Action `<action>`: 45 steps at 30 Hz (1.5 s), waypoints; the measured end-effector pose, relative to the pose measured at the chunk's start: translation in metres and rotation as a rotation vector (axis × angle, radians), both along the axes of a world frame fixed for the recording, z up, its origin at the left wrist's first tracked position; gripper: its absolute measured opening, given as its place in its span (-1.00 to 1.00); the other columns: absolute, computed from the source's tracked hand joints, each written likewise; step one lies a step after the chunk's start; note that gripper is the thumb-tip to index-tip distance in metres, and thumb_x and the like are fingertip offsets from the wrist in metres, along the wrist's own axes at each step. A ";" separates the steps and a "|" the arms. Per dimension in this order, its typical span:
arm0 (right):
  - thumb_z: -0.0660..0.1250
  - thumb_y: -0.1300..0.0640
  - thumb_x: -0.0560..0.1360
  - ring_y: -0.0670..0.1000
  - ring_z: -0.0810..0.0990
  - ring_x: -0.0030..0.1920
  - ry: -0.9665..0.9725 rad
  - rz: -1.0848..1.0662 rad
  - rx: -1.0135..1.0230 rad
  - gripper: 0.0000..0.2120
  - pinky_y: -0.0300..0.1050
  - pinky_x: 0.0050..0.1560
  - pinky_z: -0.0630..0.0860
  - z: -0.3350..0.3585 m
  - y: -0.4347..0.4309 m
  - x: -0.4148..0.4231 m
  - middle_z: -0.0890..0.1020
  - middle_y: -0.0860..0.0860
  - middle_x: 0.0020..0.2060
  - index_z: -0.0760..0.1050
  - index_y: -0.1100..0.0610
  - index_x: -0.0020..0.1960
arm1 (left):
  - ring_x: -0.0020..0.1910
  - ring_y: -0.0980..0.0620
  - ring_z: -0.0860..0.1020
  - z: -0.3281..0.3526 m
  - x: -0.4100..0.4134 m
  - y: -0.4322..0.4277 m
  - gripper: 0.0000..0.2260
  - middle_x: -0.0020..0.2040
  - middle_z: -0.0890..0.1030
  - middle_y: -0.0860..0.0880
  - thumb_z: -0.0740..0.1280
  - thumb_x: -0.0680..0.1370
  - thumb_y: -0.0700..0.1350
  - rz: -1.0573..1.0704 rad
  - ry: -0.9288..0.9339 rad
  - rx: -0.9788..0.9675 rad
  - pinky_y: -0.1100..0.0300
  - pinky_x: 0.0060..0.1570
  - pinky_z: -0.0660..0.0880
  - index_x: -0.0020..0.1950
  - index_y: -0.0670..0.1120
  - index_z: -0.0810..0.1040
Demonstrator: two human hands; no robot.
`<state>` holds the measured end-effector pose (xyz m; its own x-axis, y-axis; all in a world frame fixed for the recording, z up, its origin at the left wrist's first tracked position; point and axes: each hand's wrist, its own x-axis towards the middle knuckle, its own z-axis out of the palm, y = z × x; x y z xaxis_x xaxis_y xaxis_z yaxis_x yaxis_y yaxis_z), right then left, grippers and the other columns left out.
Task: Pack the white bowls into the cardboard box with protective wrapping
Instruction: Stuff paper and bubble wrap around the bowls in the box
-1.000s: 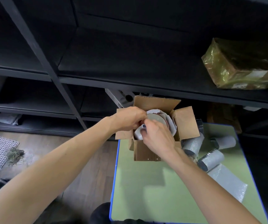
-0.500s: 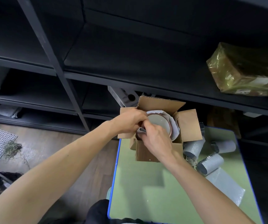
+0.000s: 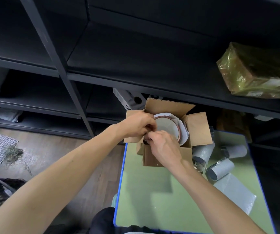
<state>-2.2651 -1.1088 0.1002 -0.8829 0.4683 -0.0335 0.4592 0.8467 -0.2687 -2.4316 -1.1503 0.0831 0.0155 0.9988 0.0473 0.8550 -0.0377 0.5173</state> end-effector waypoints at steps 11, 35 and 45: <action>0.12 -0.03 0.64 0.03 0.39 0.02 -0.155 0.141 0.072 -0.71 -0.08 -0.27 0.29 0.013 -0.003 0.013 0.62 -0.11 -0.04 0.57 0.02 -0.07 | -0.15 0.04 0.55 -0.005 -0.001 -0.001 -0.89 -0.15 0.60 0.07 0.43 0.43 -0.22 -0.011 -0.020 -0.011 -0.05 -0.03 0.47 -0.12 -0.02 0.66; 0.17 -0.02 0.61 0.12 0.44 0.08 -0.196 0.113 0.042 -0.76 -0.06 -0.20 0.21 0.018 -0.009 0.013 0.64 0.03 -0.03 0.55 0.08 0.05 | -0.08 -0.04 0.50 0.008 0.012 -0.021 -0.84 -0.07 0.61 -0.02 0.39 0.48 -0.30 0.065 -0.015 0.044 0.02 -0.06 0.48 0.00 -0.11 0.68; 0.22 -0.01 0.59 0.06 0.42 0.03 -0.032 0.086 0.013 -0.77 0.01 0.01 0.45 0.012 -0.004 0.041 0.66 -0.10 0.02 0.58 -0.01 0.15 | -0.05 0.10 0.57 0.016 0.011 -0.048 -0.81 -0.08 0.63 0.10 0.35 0.49 -0.29 0.327 -0.115 0.216 0.16 -0.03 0.51 -0.01 -0.04 0.67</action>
<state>-2.2245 -1.1129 0.1120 -0.9185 0.3913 -0.0566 0.3928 0.8867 -0.2438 -2.4202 -1.1985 0.0992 -0.3187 0.9170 0.2399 0.7771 0.1079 0.6200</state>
